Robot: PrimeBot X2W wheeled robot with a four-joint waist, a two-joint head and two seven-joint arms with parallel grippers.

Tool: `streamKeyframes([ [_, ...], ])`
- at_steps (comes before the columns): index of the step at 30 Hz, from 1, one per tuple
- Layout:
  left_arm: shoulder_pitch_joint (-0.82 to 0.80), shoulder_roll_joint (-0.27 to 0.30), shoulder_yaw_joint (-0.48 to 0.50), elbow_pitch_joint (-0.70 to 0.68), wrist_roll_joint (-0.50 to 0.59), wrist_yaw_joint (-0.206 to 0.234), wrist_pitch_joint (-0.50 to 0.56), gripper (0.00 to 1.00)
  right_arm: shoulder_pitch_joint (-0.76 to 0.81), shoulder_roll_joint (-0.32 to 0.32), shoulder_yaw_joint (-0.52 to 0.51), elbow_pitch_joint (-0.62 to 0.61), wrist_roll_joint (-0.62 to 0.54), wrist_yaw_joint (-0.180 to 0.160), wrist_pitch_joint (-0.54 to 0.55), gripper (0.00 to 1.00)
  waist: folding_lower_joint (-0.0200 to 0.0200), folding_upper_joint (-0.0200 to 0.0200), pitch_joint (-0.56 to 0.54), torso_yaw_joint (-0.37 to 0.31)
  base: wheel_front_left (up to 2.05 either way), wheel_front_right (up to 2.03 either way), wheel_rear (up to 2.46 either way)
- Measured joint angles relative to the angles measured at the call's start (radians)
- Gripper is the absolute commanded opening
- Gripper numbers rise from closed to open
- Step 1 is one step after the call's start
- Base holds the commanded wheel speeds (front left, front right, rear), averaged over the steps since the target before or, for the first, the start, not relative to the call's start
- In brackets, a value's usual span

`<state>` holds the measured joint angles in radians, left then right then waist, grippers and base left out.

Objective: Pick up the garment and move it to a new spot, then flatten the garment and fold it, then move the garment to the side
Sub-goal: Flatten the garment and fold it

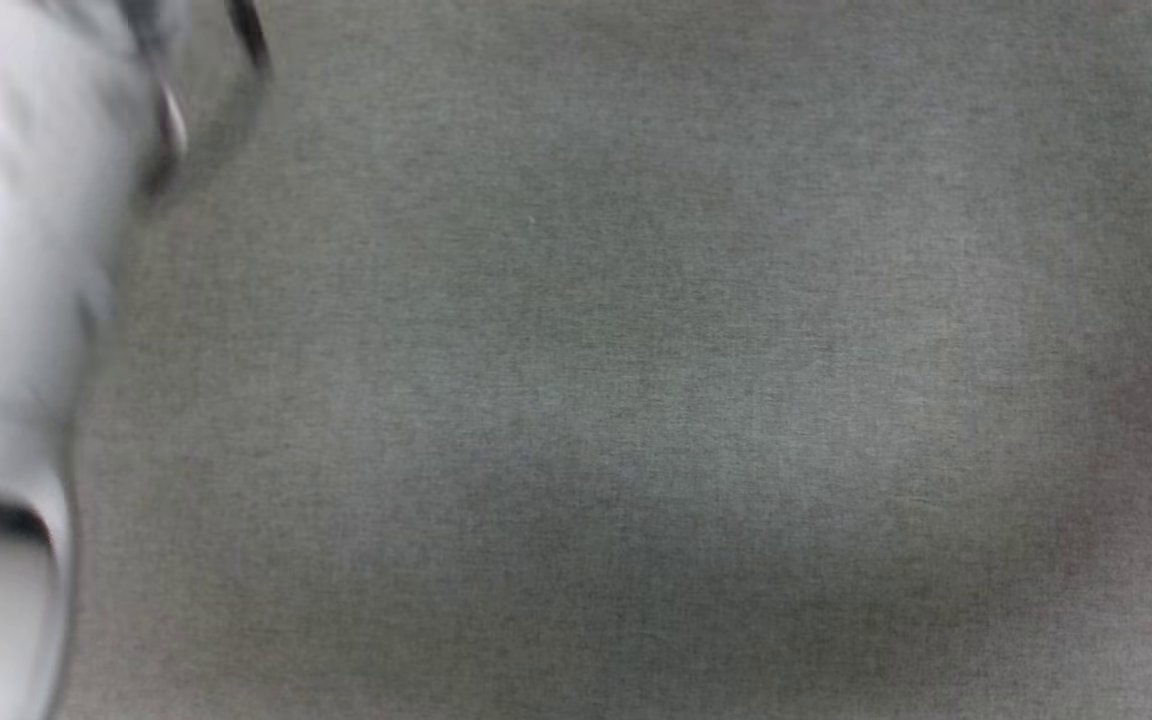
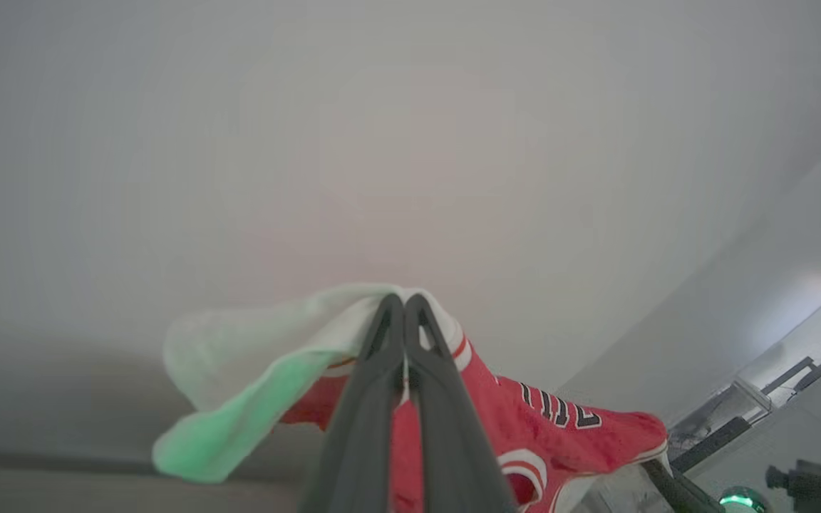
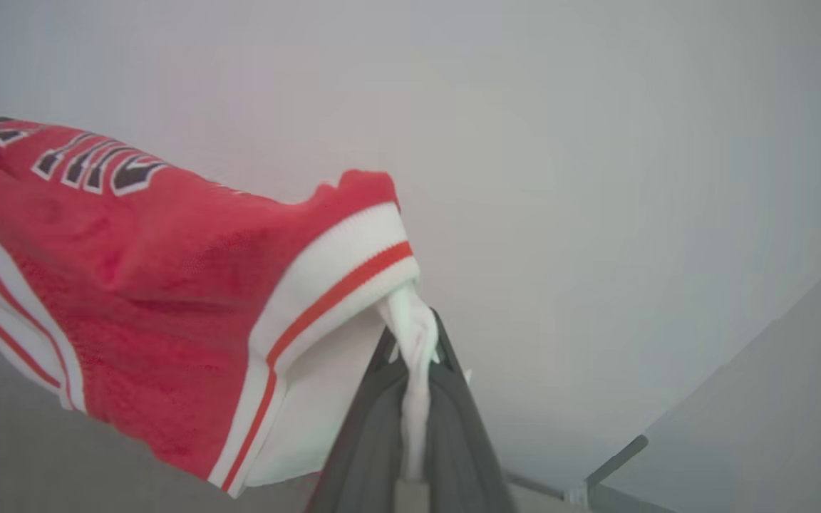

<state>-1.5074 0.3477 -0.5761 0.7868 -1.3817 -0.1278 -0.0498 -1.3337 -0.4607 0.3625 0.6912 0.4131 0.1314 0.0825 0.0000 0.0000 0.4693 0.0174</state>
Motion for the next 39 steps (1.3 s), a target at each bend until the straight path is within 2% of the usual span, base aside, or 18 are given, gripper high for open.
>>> streamKeyframes([
  [4, 0.22, 0.046, -0.04, -0.125, -0.057, 0.0, 0.029, 0.0, 0.168, -0.068, 0.059, -0.081, 0.098, 0.0, 0.055, 0.0, 0.0, 0.0, -0.015, 0.011, 0.0, 0.0, 0.0],
  [8, 0.421, 0.124, -0.081, -0.24, -0.095, 0.0, 0.058, 0.0, 0.345, -0.138, 0.055, -0.194, 0.202, 0.0, 0.157, 0.0, 0.0, 0.0, -0.034, 0.015, 0.0, 0.0, 0.0],
  [12, 0.56, 0.186, -0.1, -0.354, -0.126, 0.0, 0.072, 0.0, 0.504, -0.195, -0.005, -0.332, 0.281, 0.0, 0.265, 0.0, -0.0001, 0.0, -0.06, 0.018, 0.0, 0.0, 0.0],
  [16, 0.672, 0.252, -0.113, -0.475, -0.146, 0.0, 0.081, 0.0, 0.653, -0.224, -0.084, -0.471, 0.346, 0.0, 0.39, 0.0, 0.0, 0.0, -0.089, 0.02, 0.0, 0.0, 0.0],
  [25, 0.89, 0.442, -0.132, -0.75, -0.168, 0.001, 0.109, 0.0, 0.919, -0.24, -0.318, -0.741, 0.435, 0.0, 0.661, 0.0, 0.0, 0.0, -0.154, 0.023, 0.0, 0.0, 0.0],
  [30, 1.016, 0.545, -0.159, -0.912, -0.163, 0.039, 0.112, 0.0, 1.082, -0.241, -0.434, -0.856, 0.47, 0.0, 0.823, 0.0, 0.0, 0.0, -0.174, 0.029, 0.0, 0.0, 0.0],
  [35, 1.137, 0.622, -0.179, -1.039, -0.167, 0.075, 0.092, 0.0, 1.22, -0.214, -0.506, -0.942, 0.497, 0.0, 0.954, 0.0, 0.0, 0.0, -0.172, 0.029, 0.0, 0.0, 0.0],
  [39, 1.201, 0.669, -0.166, -1.138, -0.198, 0.065, 0.057, 0.0, 1.259, -0.183, -0.564, -0.989, 0.502, 0.0, 1.007, 0.0, 0.0, 0.0, -0.164, 0.032, 0.0, 0.0, 0.0],
])
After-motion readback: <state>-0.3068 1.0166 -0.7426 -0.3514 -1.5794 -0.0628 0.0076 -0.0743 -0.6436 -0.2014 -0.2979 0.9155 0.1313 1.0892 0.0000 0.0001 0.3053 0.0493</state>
